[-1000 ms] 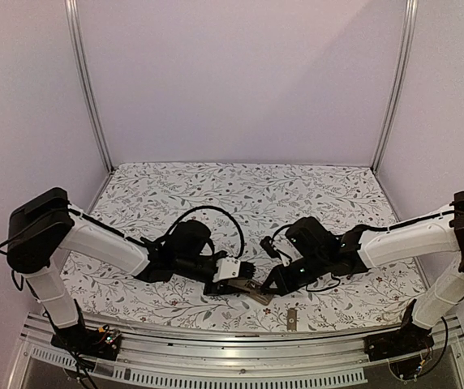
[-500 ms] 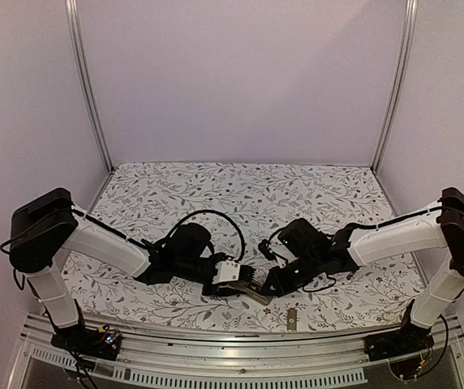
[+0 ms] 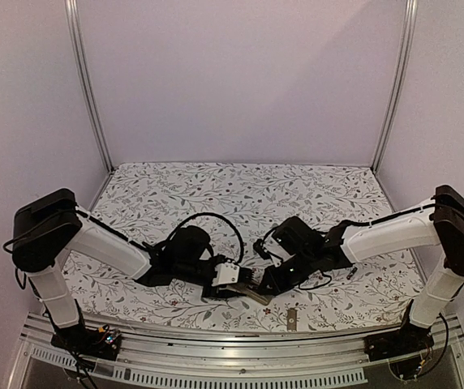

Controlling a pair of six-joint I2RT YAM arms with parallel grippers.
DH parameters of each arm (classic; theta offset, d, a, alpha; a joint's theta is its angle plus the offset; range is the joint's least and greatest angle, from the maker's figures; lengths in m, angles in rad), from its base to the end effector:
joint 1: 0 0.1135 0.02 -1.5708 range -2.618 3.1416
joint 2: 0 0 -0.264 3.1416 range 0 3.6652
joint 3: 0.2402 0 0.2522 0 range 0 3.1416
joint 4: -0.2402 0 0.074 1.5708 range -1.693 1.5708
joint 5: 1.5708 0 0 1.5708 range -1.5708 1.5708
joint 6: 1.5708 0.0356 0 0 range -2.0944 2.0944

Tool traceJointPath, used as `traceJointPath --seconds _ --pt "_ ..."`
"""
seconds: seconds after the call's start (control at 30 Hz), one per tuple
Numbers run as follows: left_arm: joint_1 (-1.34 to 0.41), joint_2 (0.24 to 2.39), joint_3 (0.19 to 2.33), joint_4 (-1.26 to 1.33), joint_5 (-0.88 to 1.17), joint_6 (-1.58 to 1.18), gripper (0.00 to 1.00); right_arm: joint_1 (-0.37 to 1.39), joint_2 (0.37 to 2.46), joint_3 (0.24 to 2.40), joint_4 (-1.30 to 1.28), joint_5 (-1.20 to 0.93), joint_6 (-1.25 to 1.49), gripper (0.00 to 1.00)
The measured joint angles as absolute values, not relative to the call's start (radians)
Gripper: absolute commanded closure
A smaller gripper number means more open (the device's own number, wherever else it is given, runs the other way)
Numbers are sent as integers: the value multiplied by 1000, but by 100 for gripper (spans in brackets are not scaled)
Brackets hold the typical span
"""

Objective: Load the batteries into the remote control
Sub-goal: Place the battery in the battery compartment.

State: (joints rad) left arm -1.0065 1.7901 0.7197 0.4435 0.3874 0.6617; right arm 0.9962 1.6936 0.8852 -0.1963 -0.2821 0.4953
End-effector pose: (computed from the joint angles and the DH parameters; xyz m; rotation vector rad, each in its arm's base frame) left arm 0.1674 -0.2896 0.1223 1.7781 1.3153 -0.6180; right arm 0.1672 0.2765 0.1485 -0.8035 2.6759 0.8421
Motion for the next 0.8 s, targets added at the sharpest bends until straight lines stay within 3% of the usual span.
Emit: traceJointPath --seconds 0.8 --pt "-1013 1803 703 484 381 662 49 1008 1663 891 -263 -242 474 100"
